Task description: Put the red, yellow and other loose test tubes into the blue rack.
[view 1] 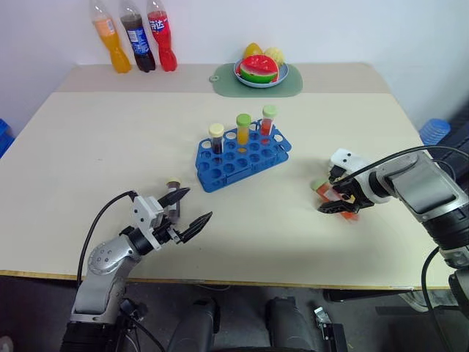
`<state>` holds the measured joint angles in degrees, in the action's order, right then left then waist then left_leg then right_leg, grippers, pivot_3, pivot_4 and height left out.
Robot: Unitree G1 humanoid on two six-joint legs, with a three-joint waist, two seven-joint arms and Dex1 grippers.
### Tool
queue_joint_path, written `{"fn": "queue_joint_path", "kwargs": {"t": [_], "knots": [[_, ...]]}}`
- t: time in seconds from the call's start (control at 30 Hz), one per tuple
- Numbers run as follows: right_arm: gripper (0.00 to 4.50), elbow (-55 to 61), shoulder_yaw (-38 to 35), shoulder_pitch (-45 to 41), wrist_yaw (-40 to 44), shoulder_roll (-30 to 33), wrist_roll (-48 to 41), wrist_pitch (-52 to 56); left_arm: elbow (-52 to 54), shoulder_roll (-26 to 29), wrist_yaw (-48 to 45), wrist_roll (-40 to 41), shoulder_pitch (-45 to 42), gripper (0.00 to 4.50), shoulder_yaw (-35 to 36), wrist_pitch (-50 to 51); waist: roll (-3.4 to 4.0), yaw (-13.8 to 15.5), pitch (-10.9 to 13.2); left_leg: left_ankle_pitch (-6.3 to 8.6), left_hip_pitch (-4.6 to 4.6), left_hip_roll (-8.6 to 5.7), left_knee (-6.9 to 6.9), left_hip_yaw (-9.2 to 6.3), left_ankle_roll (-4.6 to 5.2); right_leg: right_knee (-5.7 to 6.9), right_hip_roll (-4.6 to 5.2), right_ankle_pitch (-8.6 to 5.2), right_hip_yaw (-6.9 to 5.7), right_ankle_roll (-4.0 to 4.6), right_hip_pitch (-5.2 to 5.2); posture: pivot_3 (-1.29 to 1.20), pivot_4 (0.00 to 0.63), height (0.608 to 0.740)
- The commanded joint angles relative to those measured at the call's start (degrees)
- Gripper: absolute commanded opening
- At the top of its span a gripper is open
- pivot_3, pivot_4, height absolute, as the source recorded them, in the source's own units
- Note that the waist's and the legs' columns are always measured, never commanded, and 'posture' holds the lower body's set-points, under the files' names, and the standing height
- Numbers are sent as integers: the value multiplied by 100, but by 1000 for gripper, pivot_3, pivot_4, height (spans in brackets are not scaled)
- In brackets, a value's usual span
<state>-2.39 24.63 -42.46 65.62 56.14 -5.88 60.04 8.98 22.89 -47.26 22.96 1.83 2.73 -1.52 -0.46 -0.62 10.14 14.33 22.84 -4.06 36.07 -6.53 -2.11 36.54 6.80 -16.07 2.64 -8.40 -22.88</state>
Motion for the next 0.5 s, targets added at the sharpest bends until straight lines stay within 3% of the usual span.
{"fn": "queue_joint_path", "kwargs": {"t": [0.03,0.07,0.17,0.3,0.5], "knots": [[3650,97,93,-79,198,130,-7,128,70,-26,3,-51,51,4500,-49,-129,0,1,0,0,3,0,0,-1,1,-5,0,0,-3,0,0,0,150,740],[3650,11,118,-115,194,94,12,181,62,-32,5,-52,51,4500,-55,-135,0,-1,0,1,7,0,0,-2,2,-9,0,1,-3,-1,-1,0,150,740],[2891,-170,201,-259,166,-33,44,327,33,-48,3,-56,57,4500,-64,-156,0,-2,0,1,9,0,0,-1,2,-14,0,1,-4,-2,-1,0,150,740],[895,-213,257,-317,90,-134,81,345,1,-50,-3,-50,65,4500,-64,-182,-1,-7,-1,1,10,0,-1,-3,2,-16,0,2,-7,-1,-1,0,150,740],[753,10,-196,203,-38,-84,36,-451,-4,-32,12,-44,122,4500,-31,-228,-19,-15,-12,2,6,1,3,-4,3,-20,-1,2,-12,-2,8,0,150,740]]}}
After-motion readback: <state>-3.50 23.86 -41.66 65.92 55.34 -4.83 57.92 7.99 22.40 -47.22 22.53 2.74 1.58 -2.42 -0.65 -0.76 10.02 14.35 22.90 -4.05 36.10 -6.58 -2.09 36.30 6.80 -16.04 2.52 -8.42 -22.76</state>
